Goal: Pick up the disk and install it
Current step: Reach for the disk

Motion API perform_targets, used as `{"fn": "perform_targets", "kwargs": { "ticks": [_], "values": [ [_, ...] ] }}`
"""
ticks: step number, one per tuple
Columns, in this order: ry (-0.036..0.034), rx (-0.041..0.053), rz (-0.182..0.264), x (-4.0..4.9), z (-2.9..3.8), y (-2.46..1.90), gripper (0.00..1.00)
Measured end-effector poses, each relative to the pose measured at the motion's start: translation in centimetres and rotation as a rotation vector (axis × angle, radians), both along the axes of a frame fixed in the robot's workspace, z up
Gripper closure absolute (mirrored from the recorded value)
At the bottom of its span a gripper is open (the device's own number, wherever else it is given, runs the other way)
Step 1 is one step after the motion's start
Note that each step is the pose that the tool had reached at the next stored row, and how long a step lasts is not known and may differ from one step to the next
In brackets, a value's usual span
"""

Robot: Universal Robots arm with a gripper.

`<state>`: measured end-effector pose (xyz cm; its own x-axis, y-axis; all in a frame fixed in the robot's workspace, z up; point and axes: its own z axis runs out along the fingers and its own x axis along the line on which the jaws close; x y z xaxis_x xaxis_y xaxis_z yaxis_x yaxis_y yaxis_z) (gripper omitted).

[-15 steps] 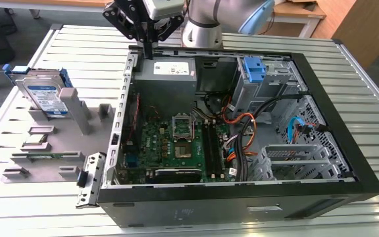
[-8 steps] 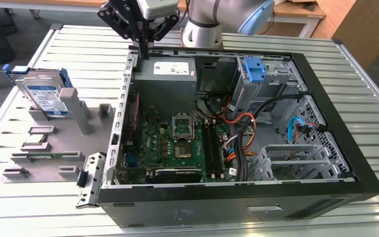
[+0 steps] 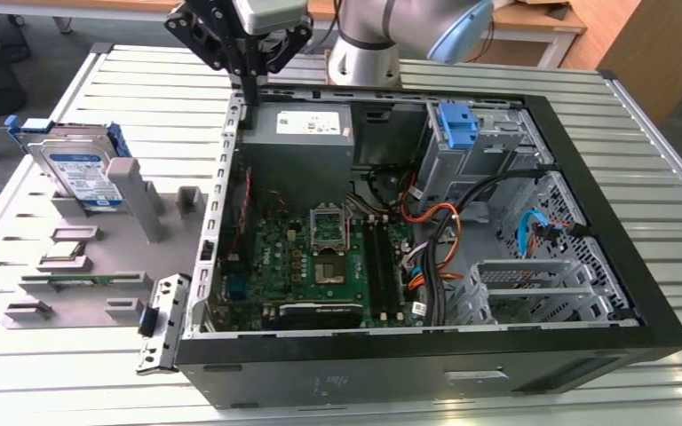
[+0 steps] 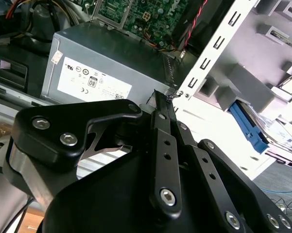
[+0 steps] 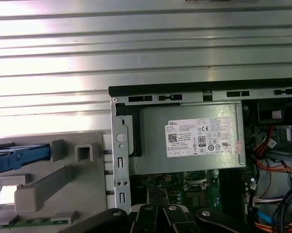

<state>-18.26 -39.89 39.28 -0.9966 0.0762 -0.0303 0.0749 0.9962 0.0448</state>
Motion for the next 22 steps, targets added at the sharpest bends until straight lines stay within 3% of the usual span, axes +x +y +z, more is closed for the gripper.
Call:
{"fn": "perform_targets", "kwargs": {
  "ticks": [22],
  "values": [
    [-0.0026,0.0001,0.0,-2.57,-0.04,0.0,0.89]
  ]
}}
